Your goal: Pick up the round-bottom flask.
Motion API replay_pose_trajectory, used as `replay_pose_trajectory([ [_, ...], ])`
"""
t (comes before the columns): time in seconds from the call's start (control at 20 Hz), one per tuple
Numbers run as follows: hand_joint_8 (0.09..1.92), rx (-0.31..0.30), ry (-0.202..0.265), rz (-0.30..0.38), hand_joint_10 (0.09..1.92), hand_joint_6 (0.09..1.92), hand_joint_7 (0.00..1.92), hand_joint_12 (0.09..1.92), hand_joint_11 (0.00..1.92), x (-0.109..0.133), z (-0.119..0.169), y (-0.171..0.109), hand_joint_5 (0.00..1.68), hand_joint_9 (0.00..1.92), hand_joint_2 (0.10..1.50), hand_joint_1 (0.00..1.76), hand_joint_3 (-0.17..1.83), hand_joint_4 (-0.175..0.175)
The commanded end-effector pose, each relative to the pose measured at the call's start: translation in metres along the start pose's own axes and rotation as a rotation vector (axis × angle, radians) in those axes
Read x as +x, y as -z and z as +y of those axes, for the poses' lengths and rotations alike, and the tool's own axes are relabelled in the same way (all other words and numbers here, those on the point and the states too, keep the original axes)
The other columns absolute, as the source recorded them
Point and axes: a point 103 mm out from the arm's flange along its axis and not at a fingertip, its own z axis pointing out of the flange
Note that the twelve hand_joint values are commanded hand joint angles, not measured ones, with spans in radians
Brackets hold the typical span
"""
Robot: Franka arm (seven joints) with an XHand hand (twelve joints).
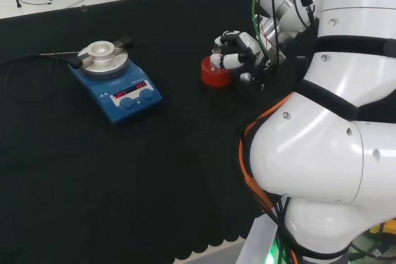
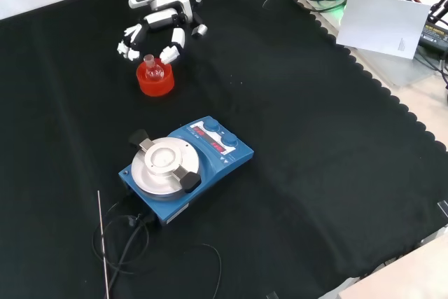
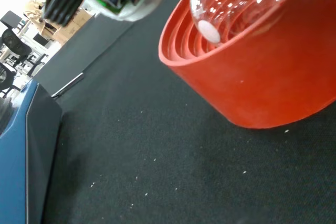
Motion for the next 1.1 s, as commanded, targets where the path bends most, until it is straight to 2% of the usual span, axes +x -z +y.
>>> replay_pose_trajectory([
  [0.05, 0.52, 0.001, 0.004, 0.001, 0.57, 0.60, 0.29, 1.22, 0.00, 0.0020, 0.0005, -0.0032, 0.62, 0.42, 0.54, 0.95, 0.77, 0.028],
  [0.5, 0.52, 0.000, 0.003, 0.004, 0.57, 0.74, 0.29, 1.24, 0.00, 0.0034, 0.0017, -0.0064, 0.64, 0.43, 0.54, 0.95, 0.77, 0.035],
  [1.1, 0.53, 0.000, 0.009, 0.043, 0.57, 0.80, 0.30, 1.27, 0.00, 0.0043, 0.0047, -0.0111, 0.69, 0.44, 0.56, 0.94, 0.77, 0.046],
])
